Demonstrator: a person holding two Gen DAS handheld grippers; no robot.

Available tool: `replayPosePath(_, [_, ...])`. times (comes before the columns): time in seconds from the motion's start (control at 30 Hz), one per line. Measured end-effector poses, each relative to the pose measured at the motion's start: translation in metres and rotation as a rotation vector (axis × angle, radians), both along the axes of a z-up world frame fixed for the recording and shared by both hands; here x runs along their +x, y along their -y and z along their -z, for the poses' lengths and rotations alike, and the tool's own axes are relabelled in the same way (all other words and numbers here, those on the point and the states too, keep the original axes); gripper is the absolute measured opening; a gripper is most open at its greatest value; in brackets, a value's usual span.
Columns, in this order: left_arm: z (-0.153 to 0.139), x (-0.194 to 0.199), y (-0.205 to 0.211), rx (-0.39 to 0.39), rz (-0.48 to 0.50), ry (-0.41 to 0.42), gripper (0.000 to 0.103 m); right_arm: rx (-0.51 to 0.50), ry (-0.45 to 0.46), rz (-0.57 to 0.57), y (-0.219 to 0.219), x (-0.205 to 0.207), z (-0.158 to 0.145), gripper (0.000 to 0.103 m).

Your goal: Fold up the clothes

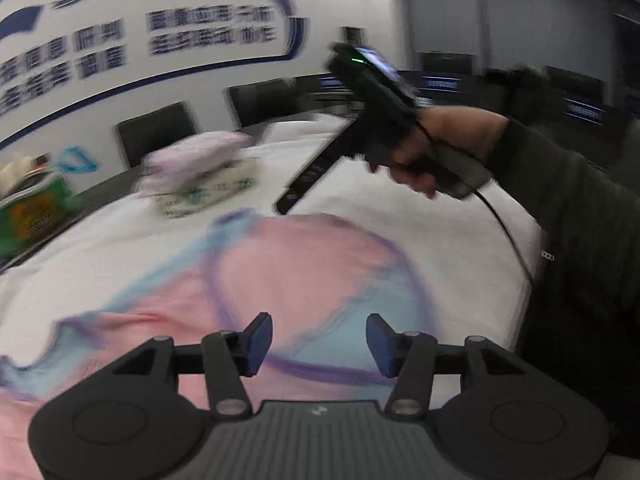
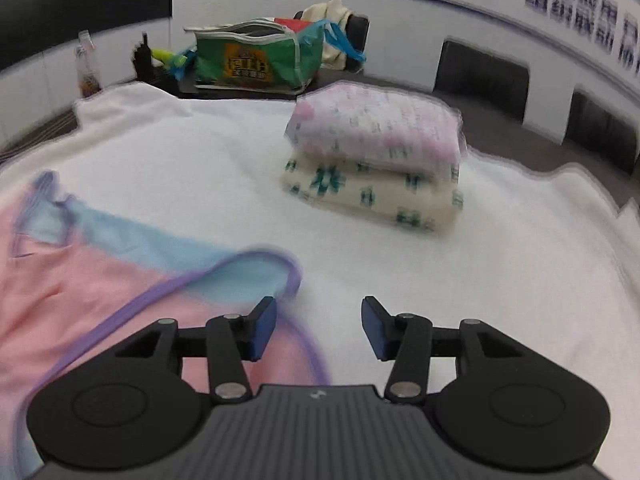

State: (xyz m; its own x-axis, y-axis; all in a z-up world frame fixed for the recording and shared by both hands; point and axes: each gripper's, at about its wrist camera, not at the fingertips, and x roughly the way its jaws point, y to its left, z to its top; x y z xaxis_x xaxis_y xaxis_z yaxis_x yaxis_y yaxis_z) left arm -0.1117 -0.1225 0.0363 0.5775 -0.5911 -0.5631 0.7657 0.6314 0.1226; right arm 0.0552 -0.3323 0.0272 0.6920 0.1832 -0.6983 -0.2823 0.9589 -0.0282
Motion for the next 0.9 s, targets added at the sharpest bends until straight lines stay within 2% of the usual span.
replayPosePath(0.07, [0.01, -0.008, 0.014, 0.034, 0.03, 0.009, 0.05, 0.043, -0.049, 0.014, 0.018, -0.014, 0.007, 0.048])
replayPosePath(0.1, [0.016, -0.012, 0.021, 0.051, 0.045, 0.013, 0.05, 0.033, -0.042, 0.023, 0.017, -0.018, 0.008, 0.046])
replayPosePath(0.17, [0.024, -0.016, 0.032, 0.086, 0.049, 0.018, 0.046, 0.014, -0.028, 0.042, 0.015, -0.028, 0.009, 0.032])
replayPosePath(0.2, [0.027, -0.016, 0.036, 0.103, 0.038, 0.017, 0.039, 0.004, -0.021, 0.051, 0.014, -0.032, 0.01, 0.027])
replayPosePath(0.23, [0.028, -0.013, 0.038, 0.105, 0.034, -0.001, 0.016, -0.006, -0.014, 0.06, 0.013, -0.037, 0.01, 0.019])
replayPosePath(0.27, [0.029, -0.01, 0.041, 0.107, 0.03, -0.02, 0.001, -0.015, -0.007, 0.07, 0.012, -0.042, 0.011, 0.003])
replayPosePath(0.33, [0.026, -0.005, 0.045, 0.098, 0.009, -0.055, 0.0, -0.035, 0.007, 0.088, 0.01, -0.051, 0.012, 0.003])
replayPosePath(0.47, [0.013, -0.008, 0.045, 0.003, 0.006, -0.072, 0.0, -0.115, 0.028, 0.185, 0.019, -0.059, 0.002, 0.004])
replayPosePath(0.53, [0.011, -0.011, 0.049, -0.017, 0.02, -0.074, 0.0, -0.162, 0.018, 0.236, 0.021, -0.06, 0.002, 0.004])
replayPosePath(0.6, [0.01, -0.013, 0.045, -0.02, -0.013, -0.061, 0.0, -0.21, 0.009, 0.286, 0.023, -0.061, 0.002, 0.006])
replayPosePath(0.63, [0.009, -0.013, 0.044, -0.021, -0.03, -0.055, 0.006, -0.233, 0.006, 0.311, 0.024, -0.061, 0.002, 0.011])
replayPosePath(0.67, [0.009, -0.014, 0.042, -0.023, -0.047, -0.048, 0.015, -0.232, 0.019, 0.326, 0.025, -0.063, 0.0, 0.025])
replayPosePath(0.7, [0.008, -0.014, 0.04, -0.024, -0.064, -0.042, 0.025, -0.212, 0.033, 0.33, 0.027, -0.067, -0.003, 0.034])
replayPosePath(0.73, [0.008, -0.015, 0.038, -0.025, -0.081, -0.035, 0.041, -0.184, 0.054, 0.328, 0.028, -0.071, -0.008, 0.041])
replayPosePath(0.8, [0.006, -0.016, 0.035, -0.028, -0.114, -0.022, 0.045, -0.103, 0.094, 0.289, 0.026, -0.077, -0.021, 0.041])
replayPosePath(0.9, [0.004, -0.018, 0.03, -0.032, -0.165, -0.003, 0.045, 0.09, 0.084, 0.129, 0.012, -0.077, -0.034, 0.041])
